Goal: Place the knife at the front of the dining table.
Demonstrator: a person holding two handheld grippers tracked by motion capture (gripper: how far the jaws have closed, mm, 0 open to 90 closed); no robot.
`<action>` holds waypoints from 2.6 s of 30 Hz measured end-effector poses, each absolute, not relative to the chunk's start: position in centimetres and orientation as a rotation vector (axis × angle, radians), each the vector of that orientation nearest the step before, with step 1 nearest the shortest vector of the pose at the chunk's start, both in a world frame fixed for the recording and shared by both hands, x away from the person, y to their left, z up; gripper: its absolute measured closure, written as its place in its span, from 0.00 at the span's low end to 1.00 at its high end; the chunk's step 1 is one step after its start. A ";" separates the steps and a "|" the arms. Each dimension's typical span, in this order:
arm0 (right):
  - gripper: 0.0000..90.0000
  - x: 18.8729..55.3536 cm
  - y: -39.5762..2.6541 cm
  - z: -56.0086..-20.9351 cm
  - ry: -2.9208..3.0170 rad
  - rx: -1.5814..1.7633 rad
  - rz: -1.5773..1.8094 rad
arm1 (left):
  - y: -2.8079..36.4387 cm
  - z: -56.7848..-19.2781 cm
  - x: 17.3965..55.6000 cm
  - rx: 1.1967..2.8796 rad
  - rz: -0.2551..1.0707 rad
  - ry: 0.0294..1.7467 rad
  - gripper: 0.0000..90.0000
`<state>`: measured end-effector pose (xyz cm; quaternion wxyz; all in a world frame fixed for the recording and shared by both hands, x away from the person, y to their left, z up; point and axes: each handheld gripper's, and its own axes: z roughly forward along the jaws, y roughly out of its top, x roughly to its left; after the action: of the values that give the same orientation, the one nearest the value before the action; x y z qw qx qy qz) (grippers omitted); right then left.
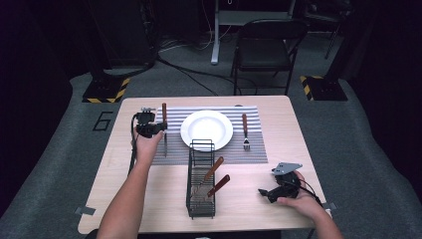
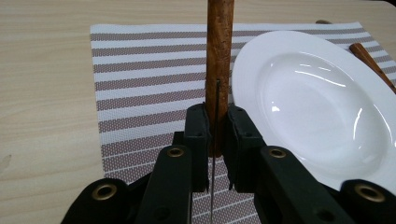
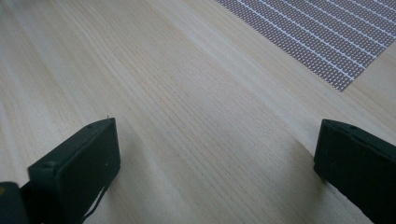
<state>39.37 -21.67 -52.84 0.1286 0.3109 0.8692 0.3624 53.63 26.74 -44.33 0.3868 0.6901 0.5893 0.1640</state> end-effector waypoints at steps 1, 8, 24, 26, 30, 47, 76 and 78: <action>0.00 39.4 -21.7 -52.8 2.528 0.906 1.053 | 26.8 -44.5 53.7 1.747 0.413 1.506 0.89; 0.00 39.4 -21.7 -52.8 2.527 0.902 1.053 | 26.9 -45.3 54.3 1.712 0.398 1.524 0.89; 0.00 39.4 -21.7 -52.8 2.528 0.903 1.054 | 26.6 -47.0 55.6 1.682 0.396 1.545 0.89; 0.00 39.4 -21.7 -52.8 2.528 0.903 1.054 | 26.5 -47.3 55.7 1.675 0.391 1.551 0.89; 0.00 39.4 -21.7 -52.8 2.528 0.903 1.054 | 26.3 -47.9 56.0 1.669 0.404 1.563 0.89; 0.00 39.4 -21.7 -52.8 2.528 0.904 1.054 | 25.9 -49.8 57.1 1.624 0.411 1.613 0.89; 0.00 39.4 -21.7 -52.8 2.528 0.903 1.054 | 26.5 -51.3 57.9 1.483 0.321 1.702 0.89; 0.00 39.4 -21.7 -52.8 2.528 0.903 1.054 | 26.6 -51.5 58.0 1.460 0.302 1.712 0.89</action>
<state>39.38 -21.68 -52.84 0.1286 0.3105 0.8693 0.3624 57.97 26.62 -51.52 0.4221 0.5829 0.6837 0.1208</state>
